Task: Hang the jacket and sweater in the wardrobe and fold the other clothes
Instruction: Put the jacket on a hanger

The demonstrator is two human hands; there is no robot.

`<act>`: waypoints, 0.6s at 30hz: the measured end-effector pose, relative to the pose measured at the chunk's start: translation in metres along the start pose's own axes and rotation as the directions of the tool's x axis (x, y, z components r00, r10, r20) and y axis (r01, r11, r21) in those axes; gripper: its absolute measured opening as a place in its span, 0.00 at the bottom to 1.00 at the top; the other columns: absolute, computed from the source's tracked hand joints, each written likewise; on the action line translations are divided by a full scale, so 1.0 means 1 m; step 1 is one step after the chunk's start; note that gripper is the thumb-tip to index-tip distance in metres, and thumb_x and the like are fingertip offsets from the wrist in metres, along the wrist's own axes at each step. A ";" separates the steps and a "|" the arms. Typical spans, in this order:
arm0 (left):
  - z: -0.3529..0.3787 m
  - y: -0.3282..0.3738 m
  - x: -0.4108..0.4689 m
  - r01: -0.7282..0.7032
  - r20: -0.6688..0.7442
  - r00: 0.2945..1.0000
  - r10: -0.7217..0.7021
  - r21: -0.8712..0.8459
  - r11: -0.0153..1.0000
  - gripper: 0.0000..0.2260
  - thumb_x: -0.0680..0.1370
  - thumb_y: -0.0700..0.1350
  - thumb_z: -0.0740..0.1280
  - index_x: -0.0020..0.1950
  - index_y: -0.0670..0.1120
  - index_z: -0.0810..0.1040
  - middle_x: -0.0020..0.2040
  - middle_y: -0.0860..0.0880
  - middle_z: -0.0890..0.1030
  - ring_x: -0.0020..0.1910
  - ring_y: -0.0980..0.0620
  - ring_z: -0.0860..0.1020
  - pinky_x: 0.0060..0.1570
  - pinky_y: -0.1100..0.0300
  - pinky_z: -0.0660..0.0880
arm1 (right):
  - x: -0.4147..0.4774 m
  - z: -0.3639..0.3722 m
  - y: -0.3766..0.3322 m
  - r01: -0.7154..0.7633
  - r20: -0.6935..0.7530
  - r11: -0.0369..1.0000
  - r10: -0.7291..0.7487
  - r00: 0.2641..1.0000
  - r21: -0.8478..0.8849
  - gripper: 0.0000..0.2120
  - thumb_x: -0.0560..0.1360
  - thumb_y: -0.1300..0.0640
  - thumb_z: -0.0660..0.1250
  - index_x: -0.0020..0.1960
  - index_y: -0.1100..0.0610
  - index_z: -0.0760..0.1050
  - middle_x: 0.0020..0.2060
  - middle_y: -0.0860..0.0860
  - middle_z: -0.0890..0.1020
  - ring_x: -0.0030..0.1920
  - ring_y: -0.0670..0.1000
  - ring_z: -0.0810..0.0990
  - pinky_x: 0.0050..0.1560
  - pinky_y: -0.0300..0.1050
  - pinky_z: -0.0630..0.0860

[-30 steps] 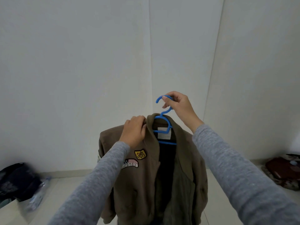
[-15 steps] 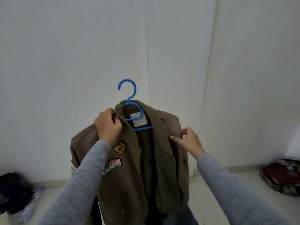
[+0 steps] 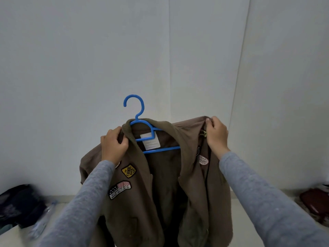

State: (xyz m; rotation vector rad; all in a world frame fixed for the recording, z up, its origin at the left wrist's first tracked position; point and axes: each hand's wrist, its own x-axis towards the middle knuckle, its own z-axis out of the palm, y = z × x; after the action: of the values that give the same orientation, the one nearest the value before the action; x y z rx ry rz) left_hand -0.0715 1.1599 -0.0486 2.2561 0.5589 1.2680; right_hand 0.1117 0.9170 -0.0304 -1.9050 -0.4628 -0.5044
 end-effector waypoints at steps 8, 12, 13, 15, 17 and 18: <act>0.004 0.019 0.007 0.103 -0.087 0.992 -0.093 0.109 0.989 0.06 0.74 0.45 0.60 0.39 0.44 0.71 0.35 0.49 0.74 0.39 0.46 0.70 0.46 0.55 0.59 | -0.008 0.005 -0.007 0.214 0.125 0.967 -0.198 0.972 -0.138 0.09 0.78 0.48 0.60 0.45 0.52 0.72 0.44 0.46 0.75 0.47 0.48 0.72 0.51 0.48 0.62; 0.019 0.037 0.001 0.077 -0.048 0.996 -0.069 0.183 0.980 0.04 0.74 0.42 0.62 0.39 0.45 0.70 0.33 0.53 0.70 0.38 0.48 0.69 0.44 0.56 0.58 | -0.035 0.017 -0.014 0.217 0.359 0.976 -0.195 0.913 -0.021 0.19 0.75 0.36 0.58 0.41 0.52 0.73 0.35 0.46 0.77 0.38 0.49 0.76 0.42 0.48 0.73; 0.022 0.040 0.000 0.061 -0.034 0.998 -0.055 0.191 0.980 0.03 0.74 0.42 0.62 0.40 0.45 0.71 0.33 0.53 0.70 0.38 0.48 0.68 0.44 0.56 0.58 | -0.038 0.020 -0.015 0.171 0.393 0.985 -0.157 0.906 0.000 0.21 0.74 0.33 0.59 0.41 0.51 0.73 0.34 0.46 0.78 0.37 0.49 0.76 0.40 0.47 0.74; 0.027 0.044 -0.002 0.031 -0.006 1.000 -0.031 0.205 0.978 0.03 0.73 0.42 0.62 0.40 0.45 0.71 0.33 0.53 0.69 0.38 0.48 0.68 0.45 0.56 0.59 | -0.037 0.026 -0.016 0.089 0.400 0.995 -0.099 0.911 0.044 0.19 0.72 0.34 0.63 0.42 0.51 0.73 0.34 0.48 0.78 0.36 0.48 0.76 0.36 0.45 0.74; 0.031 0.045 -0.004 0.012 0.010 1.000 -0.014 0.221 0.975 0.03 0.73 0.43 0.62 0.40 0.45 0.71 0.33 0.52 0.70 0.38 0.48 0.68 0.44 0.56 0.59 | -0.032 0.028 -0.017 0.048 0.394 0.996 -0.074 0.916 0.077 0.13 0.74 0.44 0.67 0.41 0.52 0.73 0.34 0.49 0.77 0.35 0.47 0.75 0.37 0.45 0.74; 0.032 0.046 -0.005 0.012 0.011 1.000 -0.015 0.228 0.974 0.04 0.74 0.43 0.62 0.40 0.45 0.70 0.34 0.52 0.70 0.38 0.49 0.68 0.44 0.56 0.59 | -0.030 0.029 -0.018 0.057 0.394 0.995 -0.085 0.915 0.084 0.10 0.75 0.48 0.67 0.40 0.53 0.72 0.33 0.49 0.76 0.35 0.48 0.75 0.38 0.46 0.74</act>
State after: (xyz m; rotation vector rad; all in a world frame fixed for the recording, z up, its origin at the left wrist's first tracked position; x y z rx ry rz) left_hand -0.0410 1.1136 -0.0395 2.4394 0.7474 1.2371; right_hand 0.0805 0.9475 -0.0430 -1.9293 -0.8068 -0.1382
